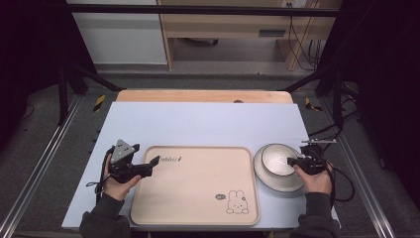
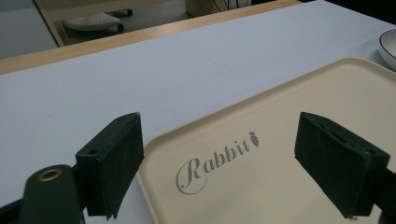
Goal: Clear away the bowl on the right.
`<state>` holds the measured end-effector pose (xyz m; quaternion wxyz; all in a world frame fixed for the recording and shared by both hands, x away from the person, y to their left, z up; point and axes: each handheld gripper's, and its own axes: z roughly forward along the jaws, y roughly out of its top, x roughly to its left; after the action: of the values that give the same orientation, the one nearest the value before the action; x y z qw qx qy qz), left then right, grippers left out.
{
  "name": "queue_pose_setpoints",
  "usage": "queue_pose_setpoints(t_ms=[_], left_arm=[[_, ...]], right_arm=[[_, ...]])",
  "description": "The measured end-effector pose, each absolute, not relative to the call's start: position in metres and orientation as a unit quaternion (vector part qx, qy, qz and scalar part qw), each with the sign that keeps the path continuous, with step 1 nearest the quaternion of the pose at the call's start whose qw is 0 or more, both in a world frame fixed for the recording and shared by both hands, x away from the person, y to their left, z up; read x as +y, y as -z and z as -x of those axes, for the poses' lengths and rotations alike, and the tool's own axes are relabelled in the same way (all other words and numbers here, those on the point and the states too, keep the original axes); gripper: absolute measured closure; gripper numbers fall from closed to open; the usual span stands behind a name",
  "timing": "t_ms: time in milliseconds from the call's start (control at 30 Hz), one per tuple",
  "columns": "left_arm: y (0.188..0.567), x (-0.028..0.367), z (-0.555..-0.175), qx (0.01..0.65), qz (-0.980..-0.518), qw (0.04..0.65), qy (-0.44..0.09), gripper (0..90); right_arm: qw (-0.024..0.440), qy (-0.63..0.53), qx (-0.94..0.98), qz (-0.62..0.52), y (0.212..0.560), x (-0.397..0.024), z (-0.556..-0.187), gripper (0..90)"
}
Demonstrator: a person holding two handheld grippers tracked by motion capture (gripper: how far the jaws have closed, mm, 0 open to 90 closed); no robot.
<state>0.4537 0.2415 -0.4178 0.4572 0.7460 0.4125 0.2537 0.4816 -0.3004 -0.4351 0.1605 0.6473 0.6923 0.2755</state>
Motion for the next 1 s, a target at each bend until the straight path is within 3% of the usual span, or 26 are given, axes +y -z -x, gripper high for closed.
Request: queue_pose_setpoints(t_ms=[1000], left_arm=[[0.4181, 0.2414, -0.4544, 0.413, -0.747, 0.457, -0.251, 15.6]], right_arm=[[0.127, -0.275, 0.687, -0.66, 0.4381, -0.3017, -0.4859, 79.1]])
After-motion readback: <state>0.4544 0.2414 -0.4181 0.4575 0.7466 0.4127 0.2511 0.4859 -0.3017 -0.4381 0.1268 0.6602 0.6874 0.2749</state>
